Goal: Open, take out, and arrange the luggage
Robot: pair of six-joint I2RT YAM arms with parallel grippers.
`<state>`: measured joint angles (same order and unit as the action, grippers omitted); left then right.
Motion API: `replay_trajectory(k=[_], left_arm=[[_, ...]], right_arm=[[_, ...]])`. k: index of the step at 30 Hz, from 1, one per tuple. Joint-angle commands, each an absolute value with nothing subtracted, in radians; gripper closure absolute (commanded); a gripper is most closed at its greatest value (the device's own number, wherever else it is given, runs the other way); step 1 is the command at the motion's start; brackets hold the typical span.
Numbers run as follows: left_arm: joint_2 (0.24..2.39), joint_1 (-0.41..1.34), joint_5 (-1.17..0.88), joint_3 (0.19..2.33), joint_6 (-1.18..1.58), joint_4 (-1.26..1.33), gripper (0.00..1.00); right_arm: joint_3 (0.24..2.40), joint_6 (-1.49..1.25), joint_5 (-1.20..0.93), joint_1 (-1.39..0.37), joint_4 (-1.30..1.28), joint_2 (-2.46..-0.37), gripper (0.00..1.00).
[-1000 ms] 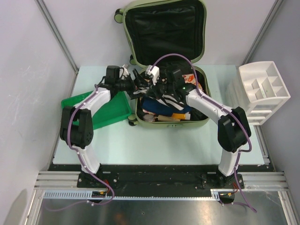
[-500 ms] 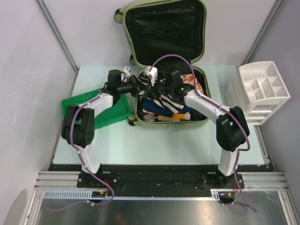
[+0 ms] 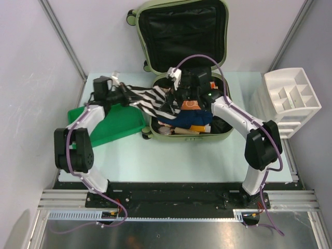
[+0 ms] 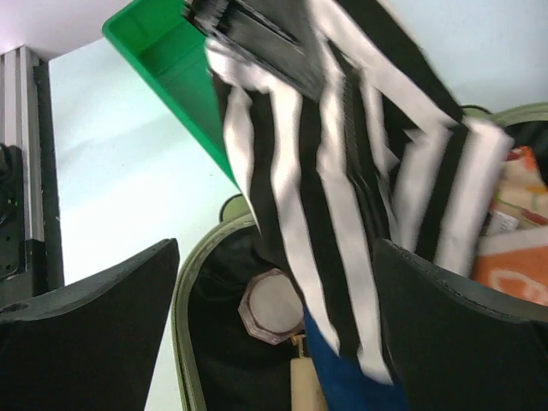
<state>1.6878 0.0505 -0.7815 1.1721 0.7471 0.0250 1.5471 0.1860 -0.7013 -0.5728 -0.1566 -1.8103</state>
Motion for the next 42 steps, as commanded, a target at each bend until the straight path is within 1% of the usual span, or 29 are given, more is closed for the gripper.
replay_trajectory(k=[1, 7, 12, 16, 17, 18, 19, 20, 21, 23, 25, 26, 27, 28, 29, 33, 37, 42], left_arm=[[1.580, -0.104, -0.764, 1.140, 0.556, -0.128, 1.00], [1.591, -0.264, -0.742, 1.152, 0.322, -0.299, 1.00], [1.624, -0.400, -0.732, 1.146, 0.143, -0.362, 1.00], [1.673, -0.445, -0.690, 1.137, 0.017, -0.409, 1.00], [1.683, -0.451, -0.683, 1.131, -0.020, -0.411, 0.98], [1.690, -0.463, -0.674, 1.126, -0.037, -0.411, 0.93], [1.707, -0.468, -0.648, 1.115, -0.049, -0.416, 0.84], [1.713, -0.475, -0.635, 1.111, -0.058, -0.417, 0.80], [1.721, -0.497, -0.620, 1.109, -0.058, -0.417, 0.70], [1.732, -0.523, -0.582, 1.112, -0.049, -0.419, 0.57], [1.720, -0.569, -0.581, 1.118, -0.040, -0.420, 0.33], [1.697, -0.580, -0.586, 1.123, -0.041, -0.420, 0.31], [1.684, -0.590, -0.587, 1.127, -0.046, -0.419, 0.12], [1.668, -0.592, -0.588, 1.140, -0.054, -0.420, 0.11], [1.631, -0.592, -0.580, 1.144, -0.064, -0.420, 0.01], [1.536, -0.588, -0.566, 1.196, -0.087, -0.423, 0.00], [1.471, -0.542, -0.552, 1.261, -0.162, -0.439, 0.00], [1.411, -0.358, -0.584, 1.270, -0.305, -0.468, 0.00]], right_arm=[[1.600, 0.149, -0.703, -0.512, -0.167, -1.732, 0.00], [1.600, 0.175, -0.681, -0.468, -0.212, -1.746, 0.00], [1.603, 0.192, -0.684, -0.463, -0.235, -1.750, 0.00], [1.605, 0.212, -0.675, -0.463, -0.255, -1.758, 0.01], [1.605, 0.216, -0.675, -0.465, -0.262, -1.762, 0.00], [1.603, 0.219, -0.675, -0.463, -0.265, -1.763, 0.00], [1.605, 0.225, -0.673, -0.463, -0.268, -1.764, 0.00], [1.605, 0.230, -0.672, -0.463, -0.276, -1.764, 0.00], [1.605, 0.235, -0.669, -0.462, -0.279, -1.766, 0.00], [1.605, 0.244, -0.666, -0.460, -0.287, -1.763, 0.00], [1.605, 0.247, -0.663, -0.454, -0.294, -1.763, 0.00], [1.603, 0.252, -0.663, -0.451, -0.299, -1.763, 0.00], [1.601, 0.256, -0.657, -0.446, -0.304, -1.761, 0.00], [1.600, 0.258, -0.654, -0.443, -0.311, -1.759, 0.00], [1.600, 0.265, -0.650, -0.439, -0.314, -1.759, 0.00], [1.605, 0.311, -0.595, -0.404, -0.365, -1.766, 0.00], [1.612, 0.380, -0.561, -0.348, -0.492, -1.775, 0.00], [1.600, 0.501, -0.532, -0.298, -0.590, -1.789, 0.01]])
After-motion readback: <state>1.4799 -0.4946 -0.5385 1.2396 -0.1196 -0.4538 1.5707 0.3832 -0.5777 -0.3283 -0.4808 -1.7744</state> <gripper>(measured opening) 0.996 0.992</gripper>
